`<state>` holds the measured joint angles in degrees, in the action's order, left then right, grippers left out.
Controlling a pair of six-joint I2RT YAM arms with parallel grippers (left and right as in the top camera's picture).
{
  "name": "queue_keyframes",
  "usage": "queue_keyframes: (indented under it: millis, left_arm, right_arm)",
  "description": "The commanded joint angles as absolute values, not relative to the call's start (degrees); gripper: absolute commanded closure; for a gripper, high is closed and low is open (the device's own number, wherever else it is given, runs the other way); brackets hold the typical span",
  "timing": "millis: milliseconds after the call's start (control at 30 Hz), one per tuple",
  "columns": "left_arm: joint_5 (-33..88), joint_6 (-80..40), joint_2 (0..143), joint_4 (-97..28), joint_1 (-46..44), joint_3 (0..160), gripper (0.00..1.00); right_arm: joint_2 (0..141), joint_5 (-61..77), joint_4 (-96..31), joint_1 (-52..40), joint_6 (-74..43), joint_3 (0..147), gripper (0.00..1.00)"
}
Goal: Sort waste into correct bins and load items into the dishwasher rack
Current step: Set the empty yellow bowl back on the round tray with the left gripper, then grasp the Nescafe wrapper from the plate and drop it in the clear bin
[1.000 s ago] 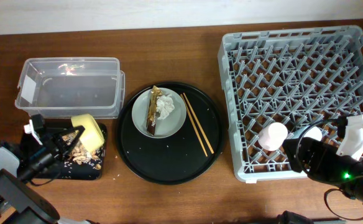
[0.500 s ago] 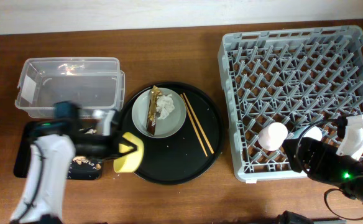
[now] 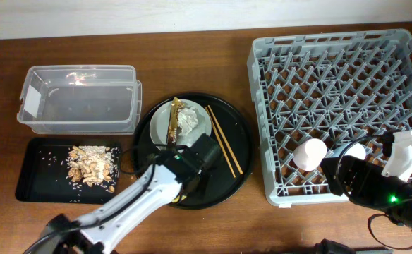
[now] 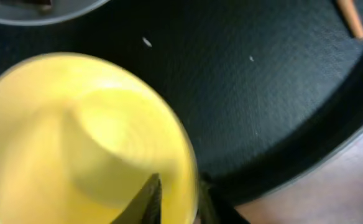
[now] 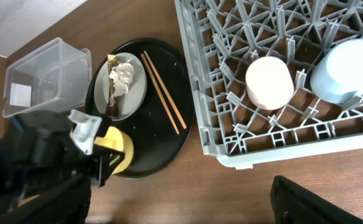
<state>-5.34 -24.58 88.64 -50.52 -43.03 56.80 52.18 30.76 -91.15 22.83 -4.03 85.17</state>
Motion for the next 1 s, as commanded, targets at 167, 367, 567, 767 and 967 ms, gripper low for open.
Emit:
queue_keyframes:
  millis: [167,367,567,767,967]
  left_arm:
    - [-12.12,-20.05,87.39,-58.24,-39.77,74.46,0.29]
    - [-6.85,-7.79,92.88,-46.37,-25.61,75.16,0.4]
    - [-5.28,-5.98,106.39,-43.62,-20.82,75.16,0.64]
    - [-2.22,-5.89,112.64,-42.41,-20.95,75.16,0.64]
    - [-0.3,-5.91,113.45,-42.7,-20.95,75.16,0.63]
  right_arm:
    - [52.29,29.54,-91.11,22.46,-3.38,84.97,0.07]
    - [52.29,29.32,-91.11,22.46,-3.4,84.97,0.08]
    - [52.29,29.34,-91.09,22.46,-3.4,84.97,0.08]
    - [52.99,29.34,-91.11,22.46,-3.4,84.97,0.07]
    - [53.04,29.34,-91.11,22.46,-3.4,84.97,0.08]
